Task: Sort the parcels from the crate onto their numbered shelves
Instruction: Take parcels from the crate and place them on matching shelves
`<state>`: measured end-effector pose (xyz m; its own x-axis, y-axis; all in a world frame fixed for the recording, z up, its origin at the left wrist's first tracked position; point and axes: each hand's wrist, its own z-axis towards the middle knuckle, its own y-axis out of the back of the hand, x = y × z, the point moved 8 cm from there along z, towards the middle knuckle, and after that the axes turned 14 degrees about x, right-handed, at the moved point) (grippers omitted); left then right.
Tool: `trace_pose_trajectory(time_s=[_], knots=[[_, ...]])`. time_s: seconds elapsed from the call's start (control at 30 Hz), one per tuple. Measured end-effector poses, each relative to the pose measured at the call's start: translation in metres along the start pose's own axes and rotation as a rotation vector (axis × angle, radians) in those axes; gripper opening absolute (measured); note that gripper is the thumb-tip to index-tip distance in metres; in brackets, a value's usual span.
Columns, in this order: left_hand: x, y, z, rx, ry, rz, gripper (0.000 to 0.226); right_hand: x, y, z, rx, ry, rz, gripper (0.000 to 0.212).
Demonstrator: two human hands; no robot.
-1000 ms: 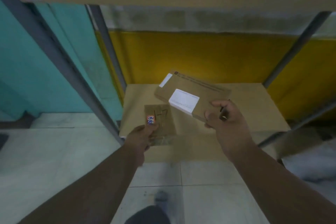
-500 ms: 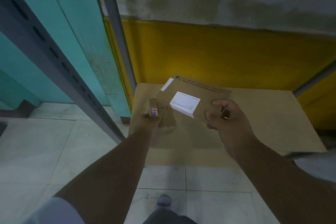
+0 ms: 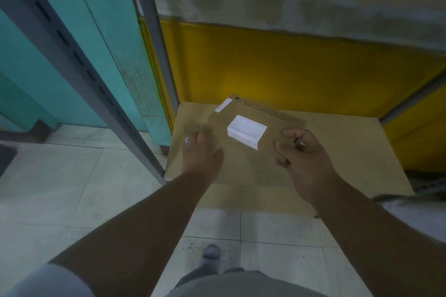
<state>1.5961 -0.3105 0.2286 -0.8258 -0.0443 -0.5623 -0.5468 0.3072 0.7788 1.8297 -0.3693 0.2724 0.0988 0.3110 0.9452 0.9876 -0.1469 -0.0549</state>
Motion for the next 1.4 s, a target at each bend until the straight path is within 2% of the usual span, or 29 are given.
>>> trace_pose_trajectory(time_s=[0.07, 0.13, 0.17, 0.23, 0.3, 0.37, 0.47, 0.53, 0.63, 0.73, 0.83, 0.87, 0.97, 1.03, 1.1, 1.17, 1.27, 1.33, 1.4], knots=[[-0.009, -0.003, -0.007, 0.016, -0.008, -0.253, 0.061, 0.003, 0.008, -0.007, 0.061, -0.063, 0.122, 0.022], [-0.018, -0.005, -0.017, 0.023, 0.003, -0.612, 0.061, 0.006, 0.013, -0.015, 0.149, -0.142, 0.254, 0.02], [-0.024, -0.008, -0.021, 0.055, -0.008, -0.788, 0.057, 0.007, 0.017, -0.019, 0.184, -0.183, 0.284, 0.02], [-0.045, -0.02, -0.032, 0.22, -0.055, -1.031, 0.046, 0.007, 0.023, -0.027, 0.244, -0.258, 0.34, 0.023], [-0.064, -0.034, -0.046, 0.359, -0.085, -1.094, 0.053, 0.0, 0.027, -0.035, 0.303, -0.339, 0.392, 0.035], [-0.078, -0.049, -0.059, 0.409, -0.098, -1.118, 0.066, -0.009, 0.03, -0.043, 0.371, -0.427, 0.383, 0.04], [-0.103, -0.072, -0.082, 0.443, -0.137, -1.199, 0.059, -0.019, 0.043, -0.056, 0.479, -0.523, 0.249, 0.035], [-0.108, -0.084, -0.091, 0.367, -0.106, -1.261, 0.057, -0.025, 0.052, -0.062, 0.522, -0.547, 0.128, 0.033], [-0.097, -0.089, -0.108, 0.165, 0.016, -1.343, 0.048, -0.036, 0.063, -0.068, 0.52, -0.563, -0.139, 0.032], [-0.084, -0.082, -0.125, 0.041, 0.17, -1.293, 0.035, -0.032, 0.059, -0.07, 0.493, -0.441, -0.28, 0.033], [-0.072, -0.064, -0.134, -0.069, 0.217, -1.26, 0.035, -0.019, 0.041, -0.069, 0.478, -0.247, -0.331, 0.032], [-0.067, -0.059, -0.133, -0.083, 0.22, -1.264, 0.033, -0.014, 0.034, -0.07, 0.484, -0.182, -0.405, 0.037], [-0.054, -0.046, -0.124, -0.072, 0.201, -1.249, 0.028, -0.005, 0.008, -0.068, 0.498, 0.003, -0.614, 0.076], [-0.044, -0.037, -0.114, -0.034, 0.194, -1.237, 0.031, -0.005, -0.006, -0.061, 0.467, 0.037, -0.618, 0.083], [-0.032, -0.022, -0.105, -0.001, 0.179, -1.156, 0.032, -0.001, -0.018, -0.053, 0.418, 0.047, -0.596, 0.08], [-0.02, -0.004, -0.097, 0.057, 0.145, -1.012, 0.03, 0.014, -0.022, -0.041, 0.3, 0.065, -0.583, 0.08], [-0.007, 0.02, -0.088, 0.225, 0.074, -0.845, 0.034, 0.048, -0.028, -0.02, 0.207, 0.095, -0.598, 0.079], [-0.003, 0.028, -0.081, 0.335, 0.047, -0.71, 0.035, 0.057, -0.037, -0.005, 0.271, 0.075, -0.643, 0.064], [0.004, 0.04, -0.076, 0.308, 0.054, -0.63, 0.034, 0.057, -0.044, 0.003, 0.289, 0.053, -0.645, 0.042]])
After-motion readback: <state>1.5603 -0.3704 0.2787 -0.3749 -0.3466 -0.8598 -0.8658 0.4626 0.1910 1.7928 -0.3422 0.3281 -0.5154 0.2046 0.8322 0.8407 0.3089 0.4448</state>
